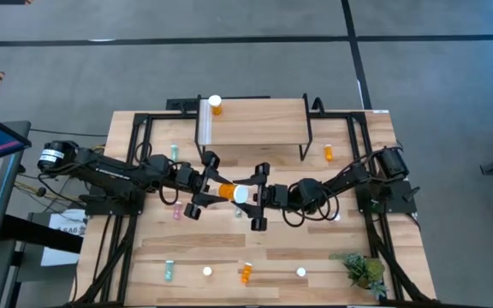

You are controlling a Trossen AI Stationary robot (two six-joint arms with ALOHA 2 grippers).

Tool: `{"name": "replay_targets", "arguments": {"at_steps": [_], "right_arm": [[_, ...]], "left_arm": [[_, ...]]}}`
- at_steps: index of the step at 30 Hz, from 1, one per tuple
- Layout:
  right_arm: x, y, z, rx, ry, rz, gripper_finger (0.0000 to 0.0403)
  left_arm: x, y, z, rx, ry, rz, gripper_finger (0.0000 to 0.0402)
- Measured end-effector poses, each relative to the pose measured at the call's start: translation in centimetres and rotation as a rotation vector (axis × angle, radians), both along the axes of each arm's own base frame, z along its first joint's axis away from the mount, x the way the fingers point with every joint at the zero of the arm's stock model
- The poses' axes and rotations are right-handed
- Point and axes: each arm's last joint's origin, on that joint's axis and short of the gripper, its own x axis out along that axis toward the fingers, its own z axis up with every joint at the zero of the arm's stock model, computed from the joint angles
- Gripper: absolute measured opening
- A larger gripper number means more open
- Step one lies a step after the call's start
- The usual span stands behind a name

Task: Pick and place medicine bottles onto shelf by color
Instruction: Put the large orange pill bottle aligned with the other large orange pill bottle on the shelf

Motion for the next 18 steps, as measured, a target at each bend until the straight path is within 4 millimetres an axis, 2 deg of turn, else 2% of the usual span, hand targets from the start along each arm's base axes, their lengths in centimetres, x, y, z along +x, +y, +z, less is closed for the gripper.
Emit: {"name": "replay_targets", "arguments": {"at_steps": [7,18], "right_arm": [[0.1,0.0,0.1,0.0,-0.001,0.0,0.0265],[1.3,0.3,1.3,-0.031,0.045,-0.013,0.0265]], "left_arm": [[0.1,0.1,-0.1,0.005,0.012,0.023,0.0165],[0.3,0.0,-0.4,0.007,0.016,0.024,0.0165]]}}
